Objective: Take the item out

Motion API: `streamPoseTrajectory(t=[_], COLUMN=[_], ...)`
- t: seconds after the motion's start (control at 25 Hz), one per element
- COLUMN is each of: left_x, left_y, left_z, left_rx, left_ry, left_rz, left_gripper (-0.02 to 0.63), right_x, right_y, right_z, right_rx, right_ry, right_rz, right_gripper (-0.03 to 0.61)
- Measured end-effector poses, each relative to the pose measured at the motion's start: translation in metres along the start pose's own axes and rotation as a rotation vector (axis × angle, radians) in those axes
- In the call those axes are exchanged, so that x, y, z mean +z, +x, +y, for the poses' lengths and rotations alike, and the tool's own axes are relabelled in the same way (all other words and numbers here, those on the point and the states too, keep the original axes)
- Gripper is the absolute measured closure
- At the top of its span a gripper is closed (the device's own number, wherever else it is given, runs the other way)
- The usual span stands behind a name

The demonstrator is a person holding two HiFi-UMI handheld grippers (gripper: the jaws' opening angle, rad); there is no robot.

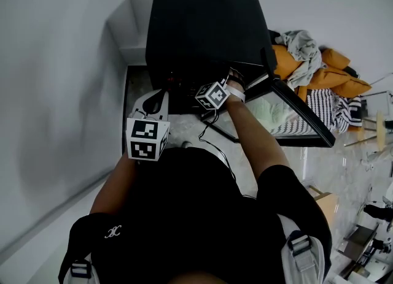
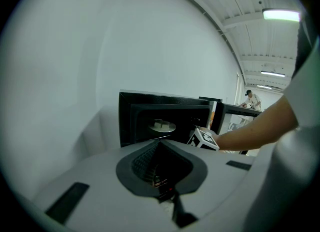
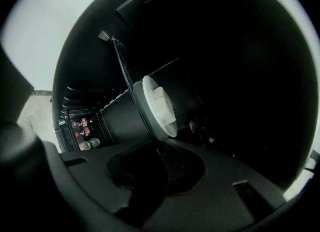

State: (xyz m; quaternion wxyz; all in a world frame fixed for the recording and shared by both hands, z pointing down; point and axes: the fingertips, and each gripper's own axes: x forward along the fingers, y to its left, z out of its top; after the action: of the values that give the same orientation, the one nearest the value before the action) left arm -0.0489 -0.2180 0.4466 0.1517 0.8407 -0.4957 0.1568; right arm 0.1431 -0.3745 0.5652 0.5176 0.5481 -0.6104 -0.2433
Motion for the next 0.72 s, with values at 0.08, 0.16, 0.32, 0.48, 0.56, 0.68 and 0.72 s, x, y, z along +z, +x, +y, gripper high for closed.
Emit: streamPoseTrajectory(t=[0.08, 0.16, 0.32, 0.48, 0.56, 0.68, 0.72], left_x=[-0.001, -0.001, -0.001, -0.004, -0.004, -0.003, -0.003], left_y=[0.001, 0.001, 0.004, 0.008, 0.009, 0.012, 0.012], left_z=[-0.001, -0.002, -0.006, -0.010, -0.011, -0.013, -0.013], left_rx=[-0.006, -0.014, -0.032, -0.048, -0.056, -0.064, -0.065], left_ry=[-0.001, -0.001, 0.000, -0.001, 0.001, 0.004, 0.004], left_rz=[0.001, 0.000, 0.003, 0.009, 0.010, 0.012, 0.013], left_gripper=[0.613, 0.612, 0.612, 0.613, 0.612, 0.612, 0.612], right_x=[-0.001, -0.002, -0.005, -0.009, -0.010, -0.012, -0.012], right_y=[-0.005, -0.012, -0.023, -0.034, -0.038, -0.041, -0.042], right_z=[0.002, 0.002, 0.007, 0.012, 0.013, 0.013, 0.013], right_rx=[0.001, 0.004, 0.015, 0.029, 0.029, 0.035, 0.036], right_ry=[0.004, 0.008, 0.014, 0.010, 0.005, 0.008, 0.010], right_rz=[-0.001, -0.002, 0.003, 0.000, -0.008, -0.002, 0.001], right_gripper=[0.505, 0.505, 0.505, 0.505, 0.505, 0.505, 0.505])
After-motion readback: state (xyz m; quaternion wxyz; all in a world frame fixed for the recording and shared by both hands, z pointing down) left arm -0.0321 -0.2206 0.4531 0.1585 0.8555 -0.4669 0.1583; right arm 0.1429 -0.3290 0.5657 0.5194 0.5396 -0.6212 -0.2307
